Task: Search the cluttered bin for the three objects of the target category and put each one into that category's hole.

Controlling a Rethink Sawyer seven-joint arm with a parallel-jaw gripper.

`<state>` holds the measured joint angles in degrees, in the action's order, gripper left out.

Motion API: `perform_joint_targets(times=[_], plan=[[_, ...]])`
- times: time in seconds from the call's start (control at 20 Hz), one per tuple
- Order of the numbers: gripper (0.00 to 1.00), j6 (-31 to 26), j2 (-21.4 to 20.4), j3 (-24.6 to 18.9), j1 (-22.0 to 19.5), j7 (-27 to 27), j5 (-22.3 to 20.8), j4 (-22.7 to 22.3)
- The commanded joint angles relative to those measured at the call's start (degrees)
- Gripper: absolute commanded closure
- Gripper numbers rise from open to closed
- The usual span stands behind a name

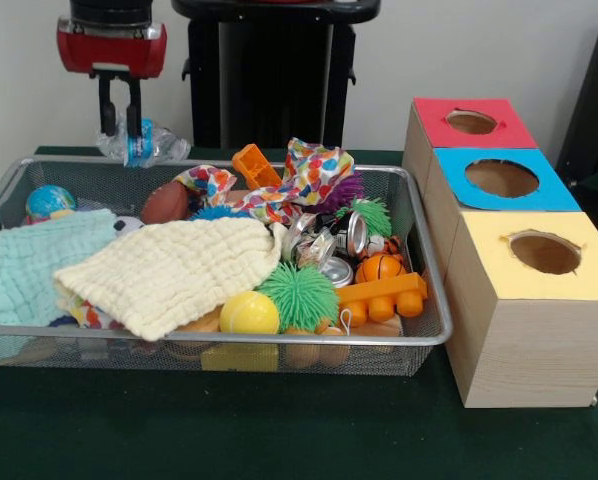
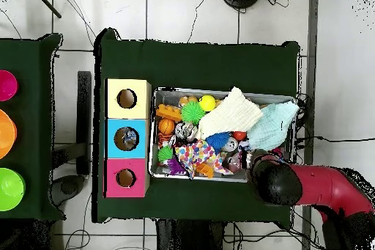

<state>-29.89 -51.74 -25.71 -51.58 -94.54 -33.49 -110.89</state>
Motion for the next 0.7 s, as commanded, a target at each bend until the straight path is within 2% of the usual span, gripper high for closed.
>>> perform_joint_targets(times=[0.05, 0.7], plan=[[1.0, -9.17, -5.44, -3.88, 2.17, 3.98, 5.05, -2.8], [1.0, -9.73, -9.21, -0.18, 10.13, -2.3, 7.92, -4.55]])
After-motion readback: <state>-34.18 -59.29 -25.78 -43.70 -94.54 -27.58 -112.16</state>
